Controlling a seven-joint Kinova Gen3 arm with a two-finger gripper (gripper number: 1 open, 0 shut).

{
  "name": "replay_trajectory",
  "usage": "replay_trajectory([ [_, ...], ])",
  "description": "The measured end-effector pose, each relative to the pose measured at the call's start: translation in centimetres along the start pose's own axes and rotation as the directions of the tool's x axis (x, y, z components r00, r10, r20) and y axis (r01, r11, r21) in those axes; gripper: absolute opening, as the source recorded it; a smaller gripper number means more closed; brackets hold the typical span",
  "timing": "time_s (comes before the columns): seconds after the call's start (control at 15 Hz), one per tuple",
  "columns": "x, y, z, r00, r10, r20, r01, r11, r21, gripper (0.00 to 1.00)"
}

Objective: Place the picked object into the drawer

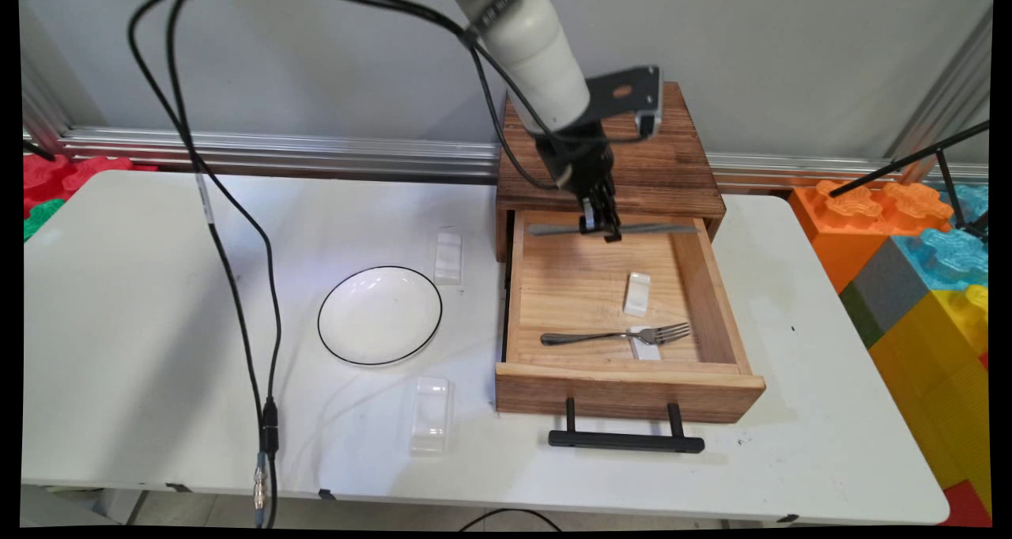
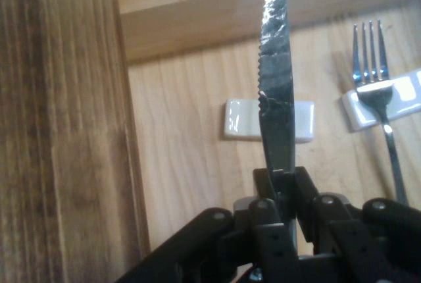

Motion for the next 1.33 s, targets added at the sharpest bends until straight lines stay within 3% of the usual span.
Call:
replay_trajectory([
  [0.53,-1.8,1.0,7.6,0.998,0.043,0.037,-0.043,0.999,-0.006,0.0],
  [1.13,-2.3,2.0,10.4,0.997,0.07,0.033,-0.07,0.997,-0.013,0.0],
  [1.2,-2.3,2.2,10.6,0.997,0.075,0.033,-0.075,0.997,-0.016,1.0],
  [1.33,-2.3,2.4,10.8,0.996,0.085,0.031,-0.084,0.996,-0.018,1.0],
])
